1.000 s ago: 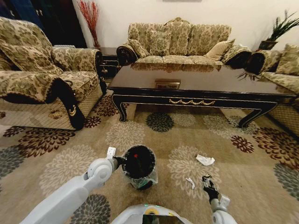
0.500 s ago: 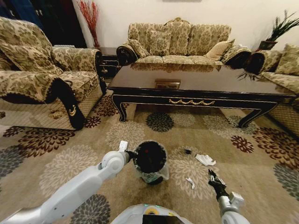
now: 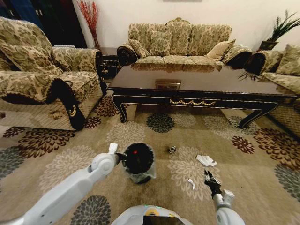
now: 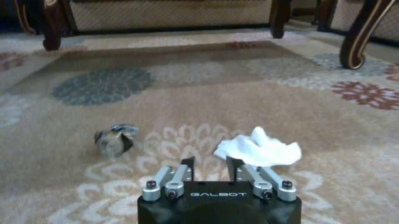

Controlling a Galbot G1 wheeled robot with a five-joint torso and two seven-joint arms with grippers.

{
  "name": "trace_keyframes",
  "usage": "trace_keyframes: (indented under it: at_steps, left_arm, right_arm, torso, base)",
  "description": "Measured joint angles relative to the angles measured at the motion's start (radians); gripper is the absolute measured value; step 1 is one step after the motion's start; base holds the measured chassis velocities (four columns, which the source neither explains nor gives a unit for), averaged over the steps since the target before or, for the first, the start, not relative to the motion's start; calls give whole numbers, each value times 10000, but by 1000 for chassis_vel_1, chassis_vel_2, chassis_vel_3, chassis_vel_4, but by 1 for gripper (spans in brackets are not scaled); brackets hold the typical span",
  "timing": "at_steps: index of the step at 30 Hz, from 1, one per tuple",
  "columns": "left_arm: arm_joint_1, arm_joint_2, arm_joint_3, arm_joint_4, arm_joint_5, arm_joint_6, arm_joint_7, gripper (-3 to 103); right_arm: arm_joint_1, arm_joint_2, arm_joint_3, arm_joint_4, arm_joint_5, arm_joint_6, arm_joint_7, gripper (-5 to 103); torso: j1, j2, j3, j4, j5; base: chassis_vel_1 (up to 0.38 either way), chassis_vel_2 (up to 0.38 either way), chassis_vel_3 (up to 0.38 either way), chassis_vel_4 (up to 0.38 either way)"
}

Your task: Move to the front of the table and pick up the trash from the floor, then place it into the trash bin.

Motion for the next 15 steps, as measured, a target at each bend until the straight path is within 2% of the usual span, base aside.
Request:
trace_keyframes:
  at_steps: [1,2,3,4,5,7,8,9,11,13,14,15]
  left_arm:
    - [164,47,-159,-33,18,0,23,2]
    - [432,109,-409,-90,50,0,51,2]
    - [592,143,-545,-118,66,0,55,2]
    - [592,143,-545,-118,66,0,55,2]
    - [728,181,-660,-145,68,0,60,2]
    - [800,203,-739,-161,64,2,73,2]
    - [953,232,-920,-201,44,3,90,2]
    - [1104,237,-1120,-246,3,3,98,2]
    - [1168,237,-1225,-271,-28,3,100,2]
    - [1459,179,-1680,-381,-179,3,102,2]
    - [1459,179,-1680,-381,-179,3,102,2]
    - [1545,138,-1793,-399,-204,3,103,2]
  right_arm:
    - [191,-29,-141,-240,-21,17,-19,35]
    - [497,-79,-384,-597,-31,35,-69,45]
    - [659,-99,-520,-777,-62,47,-89,51]
    - [659,-99,-520,-777,-62,47,-89,51]
    - [827,-111,-662,-946,-78,54,-114,56]
    - [948,-120,-770,-1045,-77,55,-130,56]
    - [1121,-137,-935,-1167,-76,55,-154,67]
    - [1306,-160,-1122,-1284,-73,53,-174,73]
    - [1386,-172,-1204,-1334,-73,52,-194,73]
    - [1754,-232,-1615,-1544,-65,52,-296,84]
    - [1754,-232,-1615,-1544,-65,52,-296,84]
    - [1870,-246,-1733,-1613,-62,51,-326,89]
  torso:
    - [0,0,0,-1,0]
    - [0,0,0,-5,-1]
    - [0,0,0,-3,-1]
    - [0,0,0,-3,-1]
    - [0,0,0,-1,-1]
    - [0,0,0,0,-1]
    - [0,0,0,-5,-2]
    - [0,0,0,-4,-2]
    - [0,0,0,-4,-3]
    - [0,0,0,-1,-2]
    - [0,0,0,-1,-2]
    - [0,0,0,-2,-2]
  base:
    - [0,0,0,0]
    - [0,0,0,0]
    - [0,0,0,0]
    - [0,0,0,0]
    - [0,0,0,0]
    - [0,0,0,0]
    - [0,0,0,0]
    - [0,0,0,0]
    - [0,0,0,0]
    - [0,0,0,0]
    - [0,0,0,0]
    - [0,0,0,0]
